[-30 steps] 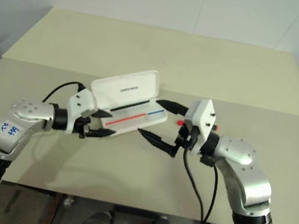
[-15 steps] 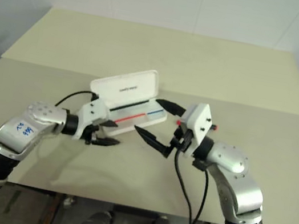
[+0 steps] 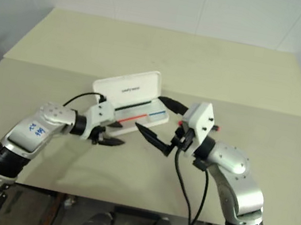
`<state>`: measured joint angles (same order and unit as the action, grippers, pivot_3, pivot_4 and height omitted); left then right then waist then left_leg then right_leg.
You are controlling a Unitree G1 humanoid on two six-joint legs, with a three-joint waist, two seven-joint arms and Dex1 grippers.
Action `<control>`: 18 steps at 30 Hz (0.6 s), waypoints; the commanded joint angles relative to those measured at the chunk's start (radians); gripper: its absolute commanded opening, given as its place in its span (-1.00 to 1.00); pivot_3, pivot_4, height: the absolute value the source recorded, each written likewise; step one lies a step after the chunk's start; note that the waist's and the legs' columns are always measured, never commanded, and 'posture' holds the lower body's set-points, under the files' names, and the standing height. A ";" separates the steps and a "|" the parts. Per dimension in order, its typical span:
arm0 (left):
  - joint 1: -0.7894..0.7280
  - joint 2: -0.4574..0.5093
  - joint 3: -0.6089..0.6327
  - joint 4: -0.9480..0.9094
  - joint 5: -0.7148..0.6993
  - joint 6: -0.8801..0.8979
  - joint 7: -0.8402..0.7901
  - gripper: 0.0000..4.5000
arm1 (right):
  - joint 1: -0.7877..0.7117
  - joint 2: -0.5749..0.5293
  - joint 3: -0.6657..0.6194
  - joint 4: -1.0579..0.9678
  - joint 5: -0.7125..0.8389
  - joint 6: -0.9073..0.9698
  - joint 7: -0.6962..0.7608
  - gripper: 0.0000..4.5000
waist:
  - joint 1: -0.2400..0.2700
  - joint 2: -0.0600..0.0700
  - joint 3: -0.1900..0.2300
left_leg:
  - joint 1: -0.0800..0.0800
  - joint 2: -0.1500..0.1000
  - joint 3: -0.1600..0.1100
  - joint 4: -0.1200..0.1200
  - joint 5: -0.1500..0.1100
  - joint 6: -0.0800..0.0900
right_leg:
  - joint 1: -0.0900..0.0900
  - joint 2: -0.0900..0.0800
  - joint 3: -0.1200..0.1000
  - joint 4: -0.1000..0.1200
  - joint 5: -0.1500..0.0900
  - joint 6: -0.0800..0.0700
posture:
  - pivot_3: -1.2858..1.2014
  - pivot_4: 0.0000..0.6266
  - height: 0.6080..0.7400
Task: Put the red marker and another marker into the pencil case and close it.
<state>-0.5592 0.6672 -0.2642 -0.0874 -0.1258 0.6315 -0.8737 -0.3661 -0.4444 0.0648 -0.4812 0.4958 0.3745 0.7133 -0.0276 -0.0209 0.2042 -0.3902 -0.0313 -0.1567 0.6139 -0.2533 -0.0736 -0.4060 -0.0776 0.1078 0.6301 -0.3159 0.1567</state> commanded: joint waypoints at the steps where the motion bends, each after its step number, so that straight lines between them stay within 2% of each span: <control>1: -0.005 0.009 -0.016 -0.003 0.028 0.007 -0.003 -0.01 | -0.015 -0.005 -0.028 -0.051 0.020 -0.001 -0.012 1.00 | 0.000 0.000 0.000 | 0.000 0.000 0.000 0.000 0.000 0.000 | 0.000 0.000 0.000 0.000 0.000 0.000 | 0.03 -0.52 1.00; 8: 0.002 0.045 0.000 -0.009 0.052 -0.017 -0.015 -0.99 | -0.037 -0.007 -0.034 -0.032 0.028 -0.001 -0.005 1.00 | 0.000 0.000 0.000 | 0.000 0.000 0.000 0.000 0.000 0.000 | 0.000 0.000 0.000 0.000 0.000 0.000 | 0.03 -0.52 1.00; 15: 0.006 0.060 0.020 -0.032 0.035 -0.050 -0.042 -0.99 | -0.040 -0.014 -0.034 -0.024 0.034 0.000 0.001 1.00 | -0.002 0.000 0.000 | 0.000 0.000 0.000 0.000 0.000 0.000 | 0.000 0.000 0.000 0.000 0.000 0.000 | 0.03 -0.52 1.00; 18: 0.014 0.076 0.038 -0.071 -0.007 -0.091 -0.105 -0.99 | -0.026 -0.035 -0.040 -0.030 0.041 0.008 0.011 1.00 | -0.002 0.000 0.000 | 0.000 0.000 0.000 0.000 0.000 0.000 | 0.000 0.000 0.000 0.000 0.000 0.000 | 0.03 -0.52 1.00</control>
<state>-0.5534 0.7268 -0.2515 -0.1105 -0.1021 0.5755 -0.9355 -0.3889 -0.4647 0.0581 -0.4815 0.5181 0.3831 0.7139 -0.0298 -0.0210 0.2042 -0.3904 -0.0311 -0.1566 0.6135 -0.2531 -0.0738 -0.4063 -0.0776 0.1080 0.6296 -0.3158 0.1566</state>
